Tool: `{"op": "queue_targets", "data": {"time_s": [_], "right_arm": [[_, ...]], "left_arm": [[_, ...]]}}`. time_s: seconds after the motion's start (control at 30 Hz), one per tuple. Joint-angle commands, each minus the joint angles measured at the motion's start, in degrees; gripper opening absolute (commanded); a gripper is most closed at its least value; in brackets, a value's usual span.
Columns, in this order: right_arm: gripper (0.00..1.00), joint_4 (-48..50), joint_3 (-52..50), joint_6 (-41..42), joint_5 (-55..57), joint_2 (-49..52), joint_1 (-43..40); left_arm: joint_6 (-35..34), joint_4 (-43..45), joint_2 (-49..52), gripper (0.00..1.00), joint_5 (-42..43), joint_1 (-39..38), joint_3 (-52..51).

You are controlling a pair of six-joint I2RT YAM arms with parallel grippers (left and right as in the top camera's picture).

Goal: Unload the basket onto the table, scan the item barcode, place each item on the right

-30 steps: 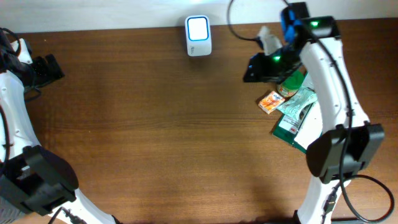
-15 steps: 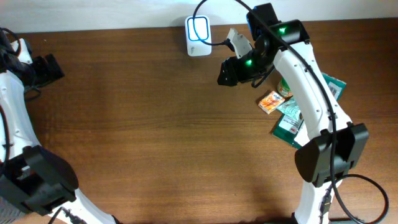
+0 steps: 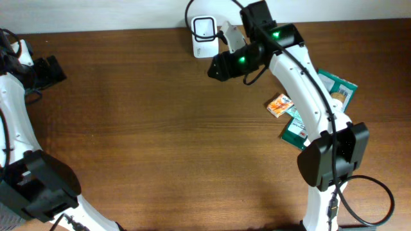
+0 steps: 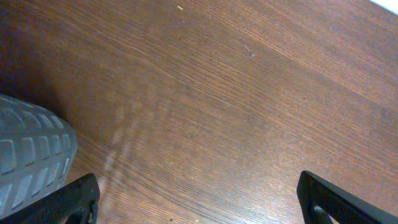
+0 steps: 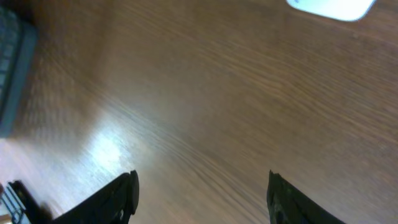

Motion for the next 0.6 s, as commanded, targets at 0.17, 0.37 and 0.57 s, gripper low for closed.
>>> {"op": "queue_targets", "data": {"time_s": [0.17,0.37,0.57], "right_arm": [[0.62,-3.3,0.7,0.9,7.9,0.2,-0.7],[0.62,-4.7,0.7,0.9,7.8,0.2,-4.2],[0.62,-5.5,0.7,0.7,7.9,0.2,-4.3]], "left_arm": [[-0.8,0.1,-0.3,0.99,-0.2,0.4,0.8],[-0.8,0.5,-0.3,0.99,-0.2,0.4,0.8],[2.2,2.1,-0.3,0.99,5.9,-0.5,0.8]]}}
